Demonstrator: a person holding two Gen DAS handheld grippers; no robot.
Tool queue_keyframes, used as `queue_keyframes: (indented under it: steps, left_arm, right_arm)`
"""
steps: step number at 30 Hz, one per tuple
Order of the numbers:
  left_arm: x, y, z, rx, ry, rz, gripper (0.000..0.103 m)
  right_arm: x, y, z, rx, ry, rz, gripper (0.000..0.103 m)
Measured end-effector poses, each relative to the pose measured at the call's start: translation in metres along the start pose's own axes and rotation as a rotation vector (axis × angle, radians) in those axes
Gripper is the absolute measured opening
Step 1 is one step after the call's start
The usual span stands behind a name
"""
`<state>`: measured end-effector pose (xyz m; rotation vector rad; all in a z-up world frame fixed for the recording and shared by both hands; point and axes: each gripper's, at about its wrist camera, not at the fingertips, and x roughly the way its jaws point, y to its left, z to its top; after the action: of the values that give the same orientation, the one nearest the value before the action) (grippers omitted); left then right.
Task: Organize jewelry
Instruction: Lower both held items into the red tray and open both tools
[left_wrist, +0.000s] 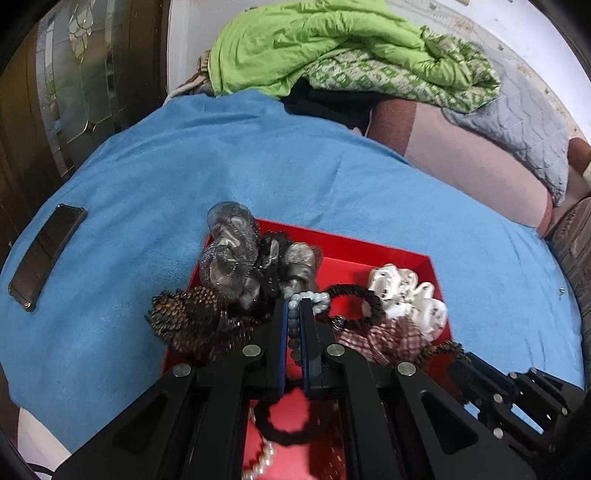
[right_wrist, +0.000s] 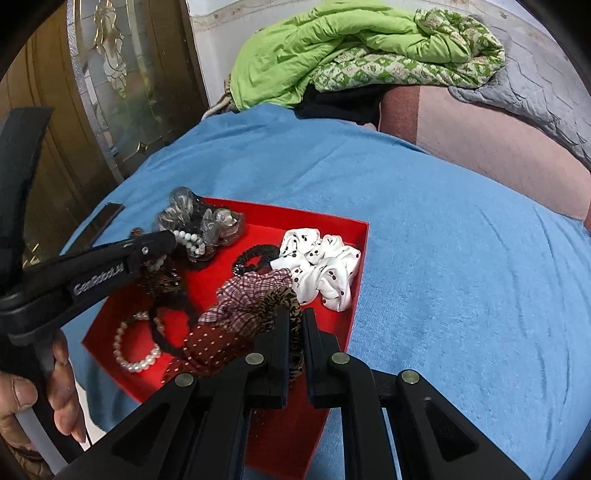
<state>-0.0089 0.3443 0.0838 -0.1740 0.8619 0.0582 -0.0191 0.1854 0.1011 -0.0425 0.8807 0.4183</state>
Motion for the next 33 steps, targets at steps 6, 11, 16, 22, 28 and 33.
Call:
queue_keyframes:
  steps: [6, 11, 16, 22, 28, 33]
  left_arm:
    - [0.019, -0.004, -0.001, 0.031, 0.026, 0.016, 0.006]
    - [0.021, -0.007, -0.003, 0.035, 0.02, 0.021, 0.005]
    - [0.022, -0.009, -0.004, 0.036, 0.027, 0.018, 0.006]
    - [0.012, -0.014, -0.004, 0.043, 0.008, 0.004, 0.04]
    - [-0.011, -0.016, -0.002, 0.047, -0.036, 0.005, 0.049]
    - [-0.032, -0.01, -0.003, 0.023, -0.057, 0.018, 0.054]
  right_arm:
    - [0.016, -0.002, -0.003, -0.007, 0.026, -0.017, 0.009]
    - [0.023, -0.003, -0.004, -0.01, 0.039, -0.027, 0.009]
    - [0.025, 0.0, -0.005, -0.024, 0.036, -0.031, 0.009]
    - [0.024, 0.001, -0.005, -0.021, 0.033, -0.031, 0.01]
    - [0.014, 0.0, -0.004, -0.012, 0.007, -0.039, 0.046]
    - [0.0, 0.006, -0.003, -0.025, -0.017, -0.03, 0.046]
